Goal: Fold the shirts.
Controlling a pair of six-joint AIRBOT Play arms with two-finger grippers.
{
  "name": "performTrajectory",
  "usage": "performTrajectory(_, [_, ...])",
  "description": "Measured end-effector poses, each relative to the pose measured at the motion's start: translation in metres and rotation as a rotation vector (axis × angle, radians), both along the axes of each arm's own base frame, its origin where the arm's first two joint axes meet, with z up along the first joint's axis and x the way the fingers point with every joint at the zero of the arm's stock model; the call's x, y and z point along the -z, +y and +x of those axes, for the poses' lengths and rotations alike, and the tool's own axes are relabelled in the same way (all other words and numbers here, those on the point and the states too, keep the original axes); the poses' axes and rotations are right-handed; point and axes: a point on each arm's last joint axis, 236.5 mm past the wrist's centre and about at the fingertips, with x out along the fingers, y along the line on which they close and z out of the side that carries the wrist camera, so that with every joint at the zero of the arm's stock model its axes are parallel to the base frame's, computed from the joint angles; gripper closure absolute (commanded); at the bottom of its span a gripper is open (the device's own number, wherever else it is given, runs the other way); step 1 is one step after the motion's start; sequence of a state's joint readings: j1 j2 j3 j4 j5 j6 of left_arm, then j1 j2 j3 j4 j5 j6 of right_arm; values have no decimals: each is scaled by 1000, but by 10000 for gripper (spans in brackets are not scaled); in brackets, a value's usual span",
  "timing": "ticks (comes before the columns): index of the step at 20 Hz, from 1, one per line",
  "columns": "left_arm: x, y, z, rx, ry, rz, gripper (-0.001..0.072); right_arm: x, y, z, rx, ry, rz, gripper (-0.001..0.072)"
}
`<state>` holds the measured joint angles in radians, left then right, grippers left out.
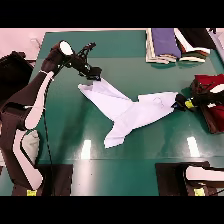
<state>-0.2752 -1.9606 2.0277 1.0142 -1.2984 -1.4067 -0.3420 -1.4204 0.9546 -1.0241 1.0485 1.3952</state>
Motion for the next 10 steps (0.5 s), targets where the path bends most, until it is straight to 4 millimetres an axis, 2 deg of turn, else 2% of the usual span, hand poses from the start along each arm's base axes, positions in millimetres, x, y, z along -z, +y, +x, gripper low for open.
performTrajectory(2, [-9, 2, 1, -6, -18, 3, 686, -18, 3, 14, -35, -87, -40, 696])
performTrajectory(4, [-40, 7, 7, -26, -106, 5, 686, -59, 3, 34, -83, -219, -93, 696])
performTrajectory(5, [-61, 13, 10, -42, -163, 9, 686, -91, 2, 45, -102, -305, -126, 696])
performTrajectory(6, [-92, 21, 14, -66, -242, 7, 685, -125, 1, 53, -116, -391, -159, 696])
performTrajectory(8, [-166, 36, 10, -110, -411, -15, 686, -205, 1, 60, -139, -578, -233, 696])
performTrajectory(10, [-244, 54, -9, -148, -583, -37, 686, -293, 5, 50, -151, -774, -313, 696])
